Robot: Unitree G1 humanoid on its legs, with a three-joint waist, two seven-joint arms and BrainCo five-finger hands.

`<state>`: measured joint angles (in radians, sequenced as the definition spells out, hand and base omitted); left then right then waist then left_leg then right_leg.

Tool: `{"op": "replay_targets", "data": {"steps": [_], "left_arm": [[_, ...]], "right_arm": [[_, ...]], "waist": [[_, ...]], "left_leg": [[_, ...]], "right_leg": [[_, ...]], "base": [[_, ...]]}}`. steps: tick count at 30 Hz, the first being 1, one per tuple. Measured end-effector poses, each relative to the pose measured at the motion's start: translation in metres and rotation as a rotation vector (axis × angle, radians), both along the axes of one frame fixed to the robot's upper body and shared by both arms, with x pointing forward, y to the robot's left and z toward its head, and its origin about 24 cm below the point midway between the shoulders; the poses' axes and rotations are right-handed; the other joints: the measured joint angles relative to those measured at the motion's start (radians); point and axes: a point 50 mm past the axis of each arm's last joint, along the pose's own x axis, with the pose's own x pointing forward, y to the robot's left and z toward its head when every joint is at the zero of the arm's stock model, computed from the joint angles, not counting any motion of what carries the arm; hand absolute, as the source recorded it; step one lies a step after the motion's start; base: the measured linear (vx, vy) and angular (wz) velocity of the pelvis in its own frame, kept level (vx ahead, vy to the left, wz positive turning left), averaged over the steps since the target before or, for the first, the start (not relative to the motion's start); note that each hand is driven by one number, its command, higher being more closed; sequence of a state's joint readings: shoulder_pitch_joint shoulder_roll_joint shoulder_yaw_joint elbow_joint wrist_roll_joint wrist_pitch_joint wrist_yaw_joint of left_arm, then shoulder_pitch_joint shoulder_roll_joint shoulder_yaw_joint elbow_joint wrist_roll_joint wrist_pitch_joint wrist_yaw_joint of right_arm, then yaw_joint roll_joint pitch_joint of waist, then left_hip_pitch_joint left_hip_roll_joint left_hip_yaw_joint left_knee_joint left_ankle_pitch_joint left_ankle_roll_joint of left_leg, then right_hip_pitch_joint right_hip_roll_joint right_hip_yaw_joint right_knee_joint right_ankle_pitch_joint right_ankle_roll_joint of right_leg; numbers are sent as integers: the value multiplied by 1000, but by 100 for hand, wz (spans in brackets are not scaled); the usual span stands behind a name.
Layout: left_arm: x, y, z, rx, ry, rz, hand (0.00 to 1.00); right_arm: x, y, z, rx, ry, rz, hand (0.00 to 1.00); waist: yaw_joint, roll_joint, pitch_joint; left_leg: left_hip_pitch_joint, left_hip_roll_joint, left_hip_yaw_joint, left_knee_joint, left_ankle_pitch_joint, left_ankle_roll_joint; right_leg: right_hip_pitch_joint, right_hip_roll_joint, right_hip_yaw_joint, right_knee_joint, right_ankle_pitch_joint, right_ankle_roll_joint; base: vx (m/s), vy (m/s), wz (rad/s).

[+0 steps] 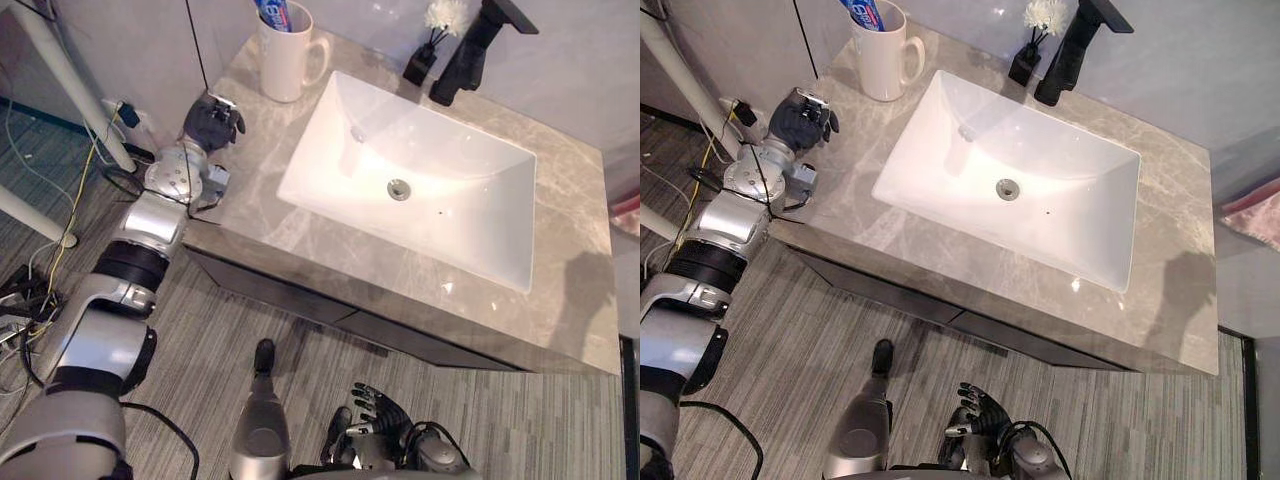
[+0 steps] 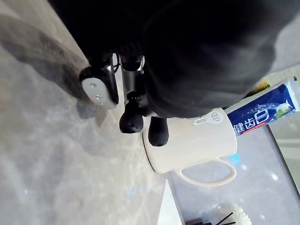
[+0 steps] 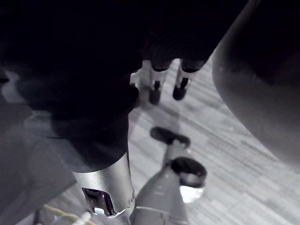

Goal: Organize washtable

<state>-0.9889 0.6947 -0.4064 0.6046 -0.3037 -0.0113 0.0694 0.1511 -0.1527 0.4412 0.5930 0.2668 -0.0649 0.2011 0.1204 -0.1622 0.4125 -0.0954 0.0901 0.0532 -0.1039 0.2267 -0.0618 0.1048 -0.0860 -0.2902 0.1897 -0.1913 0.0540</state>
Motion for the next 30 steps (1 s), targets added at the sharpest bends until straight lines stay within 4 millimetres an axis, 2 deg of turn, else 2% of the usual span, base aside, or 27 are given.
{"op": "replay_targets", "data": {"steps": [3, 9, 20, 30], "left_arm": [[3, 0, 2, 18, 4, 6, 100], [4, -8, 19, 70, -34, -13, 100], [8, -4, 38, 89, -74, 16, 100], [10, -7, 47, 106, -90, 21, 100]], "right_arm": [[2, 2, 1, 8, -8, -1, 0], [6, 5, 3, 25, -19, -17, 0], [12, 2, 6, 31, -42, -49, 0], [12, 1, 6, 35, -47, -58, 0]], "waist": [[-4, -2, 1], [-12, -6, 21], [-50, -12, 24], [-57, -11, 27]], "left_leg": [[-3, -1, -1, 0, 0, 0], [-20, -1, -7, 0, 1, 0], [-46, -3, -14, 0, 2, 0], [-57, -2, -13, 0, 5, 3]], "right_leg": [[-6, -2, 4, 1, 0, 0], [-23, -2, 1, 7, -2, 1], [-49, -2, 1, 7, -3, 1], [-59, -1, 4, 6, -3, 0]], "base": [[13, -10, -3], [0, -4, 1], [2, -1, 0], [1, -2, 0]]}}
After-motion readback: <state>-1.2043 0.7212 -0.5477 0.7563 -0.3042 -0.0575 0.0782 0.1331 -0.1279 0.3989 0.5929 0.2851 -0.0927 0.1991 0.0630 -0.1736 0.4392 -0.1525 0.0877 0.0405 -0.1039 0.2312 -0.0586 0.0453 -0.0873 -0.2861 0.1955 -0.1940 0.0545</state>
